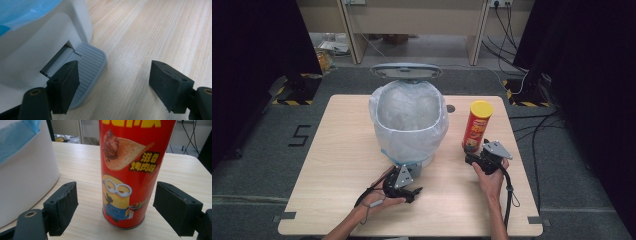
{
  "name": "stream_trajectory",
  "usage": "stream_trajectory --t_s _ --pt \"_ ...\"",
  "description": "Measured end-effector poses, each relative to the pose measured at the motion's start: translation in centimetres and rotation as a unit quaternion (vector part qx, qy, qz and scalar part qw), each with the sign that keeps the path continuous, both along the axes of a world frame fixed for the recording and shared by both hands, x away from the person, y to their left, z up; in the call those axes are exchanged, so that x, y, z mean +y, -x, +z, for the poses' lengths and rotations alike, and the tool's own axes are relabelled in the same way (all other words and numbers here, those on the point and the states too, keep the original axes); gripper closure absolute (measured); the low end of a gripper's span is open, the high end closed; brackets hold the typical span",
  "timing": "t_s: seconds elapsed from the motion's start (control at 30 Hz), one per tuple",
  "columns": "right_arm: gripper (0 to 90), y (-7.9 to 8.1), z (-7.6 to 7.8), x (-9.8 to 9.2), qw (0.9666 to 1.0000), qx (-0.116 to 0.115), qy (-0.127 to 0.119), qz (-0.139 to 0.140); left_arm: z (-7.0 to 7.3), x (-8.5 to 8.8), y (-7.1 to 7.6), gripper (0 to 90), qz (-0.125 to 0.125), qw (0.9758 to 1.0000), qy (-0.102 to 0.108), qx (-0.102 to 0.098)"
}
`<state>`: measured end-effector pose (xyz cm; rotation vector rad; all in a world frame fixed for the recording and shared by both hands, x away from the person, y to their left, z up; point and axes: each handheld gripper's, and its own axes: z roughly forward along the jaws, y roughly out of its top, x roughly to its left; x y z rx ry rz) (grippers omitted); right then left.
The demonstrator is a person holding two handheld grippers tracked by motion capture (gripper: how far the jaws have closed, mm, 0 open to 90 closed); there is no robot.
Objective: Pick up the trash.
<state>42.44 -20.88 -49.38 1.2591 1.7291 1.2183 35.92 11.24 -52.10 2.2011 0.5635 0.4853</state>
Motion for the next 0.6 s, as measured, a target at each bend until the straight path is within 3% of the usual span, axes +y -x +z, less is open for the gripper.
stream_trajectory --t_s 0.1,0.17,0.2,0.23,0.33,0.4,0.6 --pt "20.8 -0.4 -0.3 -0.2 1.0000 0.004 -0.001 -0.005 0.0 0.0 0.0 23.5 0.001 1.0000 0.001 -0.001" --pt "20.2 -1.1 -0.2 -0.2 0.9996 0.014 0.024 0.002 0.0 0.0 0.0 23.5 0.001 1.0000 0.001 -0.001" --pt "21.8 -1.4 -0.1 -0.2 0.9995 0.005 0.032 0.000 0.0 0.0 0.0 23.5 0.001 1.0000 0.001 -0.001" --pt "20.2 -1.9 0.0 -0.3 1.0000 0.004 -0.003 0.004 0.0 0.0 0.0 23.5 0.001 1.0000 0.001 -0.001" --pt "22.6 -2.5 0.1 -0.4 0.9998 0.010 0.017 -0.001 0.0 0.0 0.0 23.5 0.001 1.0000 0.001 -0.002" --pt "22.5 -2.9 -0.1 -0.4 1.0000 0.008 -0.001 -0.002 0.0 0.0 0.0 23.5 0.001 1.0000 0.001 -0.001" --pt "22.1 -3.5 -1.1 -0.7 0.9997 0.023 0.008 -0.004 0.0 0.0 0.0 23.5 0.001 1.0000 0.001 -0.002"
